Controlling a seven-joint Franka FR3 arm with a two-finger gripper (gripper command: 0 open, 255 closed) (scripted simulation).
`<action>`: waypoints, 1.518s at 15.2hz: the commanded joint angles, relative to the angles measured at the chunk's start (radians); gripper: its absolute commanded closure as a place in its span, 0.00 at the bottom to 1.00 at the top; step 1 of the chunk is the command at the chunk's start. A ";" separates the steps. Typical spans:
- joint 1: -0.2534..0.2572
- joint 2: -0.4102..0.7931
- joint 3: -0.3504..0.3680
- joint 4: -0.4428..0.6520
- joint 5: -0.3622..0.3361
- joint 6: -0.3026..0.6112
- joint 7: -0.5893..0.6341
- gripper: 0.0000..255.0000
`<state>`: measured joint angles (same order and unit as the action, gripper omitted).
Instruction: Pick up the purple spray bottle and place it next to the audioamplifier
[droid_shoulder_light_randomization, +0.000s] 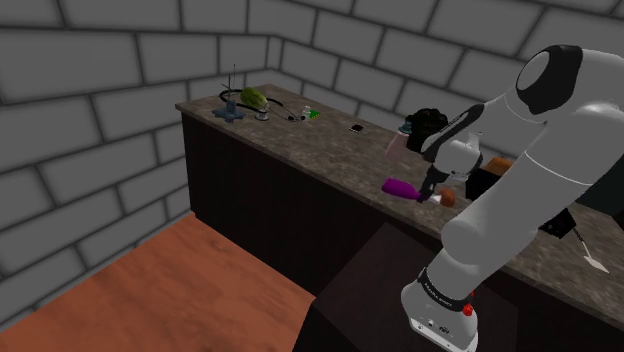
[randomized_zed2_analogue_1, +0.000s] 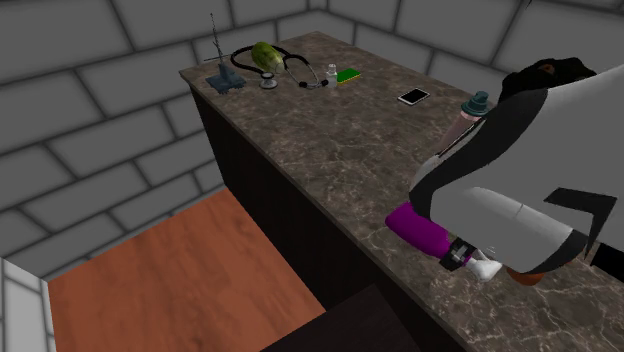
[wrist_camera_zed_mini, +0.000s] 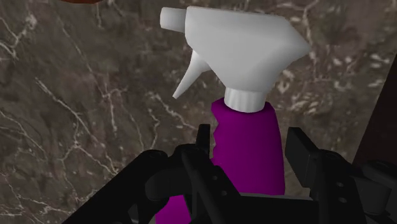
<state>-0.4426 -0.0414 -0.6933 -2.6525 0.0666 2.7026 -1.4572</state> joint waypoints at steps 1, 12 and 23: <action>-0.010 -0.035 0.000 0.004 -0.054 -0.030 0.038 1.00; -0.072 -0.206 0.052 0.041 -0.219 -0.214 0.166 1.00; -0.103 -0.327 0.104 0.109 -0.270 -0.394 0.215 1.00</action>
<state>-0.5424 -0.3568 -0.5925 -2.5518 -0.1994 2.3271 -1.2436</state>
